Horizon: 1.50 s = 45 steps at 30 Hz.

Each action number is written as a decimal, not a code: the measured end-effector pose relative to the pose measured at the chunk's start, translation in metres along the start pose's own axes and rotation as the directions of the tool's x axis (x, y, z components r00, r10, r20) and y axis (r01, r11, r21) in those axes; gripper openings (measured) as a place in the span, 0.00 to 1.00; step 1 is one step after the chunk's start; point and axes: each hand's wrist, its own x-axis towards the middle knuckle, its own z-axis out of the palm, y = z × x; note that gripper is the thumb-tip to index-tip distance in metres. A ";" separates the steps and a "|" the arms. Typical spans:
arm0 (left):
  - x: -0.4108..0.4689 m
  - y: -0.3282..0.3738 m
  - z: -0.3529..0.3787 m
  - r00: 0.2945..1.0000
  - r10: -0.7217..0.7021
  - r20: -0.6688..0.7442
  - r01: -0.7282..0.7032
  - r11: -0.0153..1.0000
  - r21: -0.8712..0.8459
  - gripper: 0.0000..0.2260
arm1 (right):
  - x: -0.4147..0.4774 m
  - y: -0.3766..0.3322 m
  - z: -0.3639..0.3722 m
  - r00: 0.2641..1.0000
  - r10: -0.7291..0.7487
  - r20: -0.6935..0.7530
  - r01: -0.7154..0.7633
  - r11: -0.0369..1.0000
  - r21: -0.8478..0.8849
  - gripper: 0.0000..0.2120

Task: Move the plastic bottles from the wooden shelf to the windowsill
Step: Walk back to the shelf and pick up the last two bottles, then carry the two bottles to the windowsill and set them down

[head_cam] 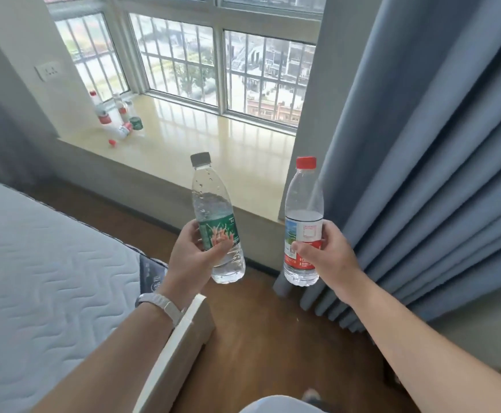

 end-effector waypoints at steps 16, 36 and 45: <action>0.142 -0.003 0.014 0.961 -0.024 -0.277 0.072 0.984 0.162 0.21 | 0.211 0.005 0.032 0.959 0.020 0.284 -0.053 0.993 0.107 0.20; 0.284 0.016 0.015 0.802 -0.012 -0.597 0.085 0.992 0.093 0.27 | 0.404 -0.046 0.085 0.841 -0.071 0.537 0.032 0.996 0.082 0.22; 0.362 -0.001 -0.047 0.789 -0.042 -0.613 0.087 0.995 0.043 0.27 | 0.470 -0.055 0.158 0.840 -0.070 0.539 0.075 0.997 0.013 0.23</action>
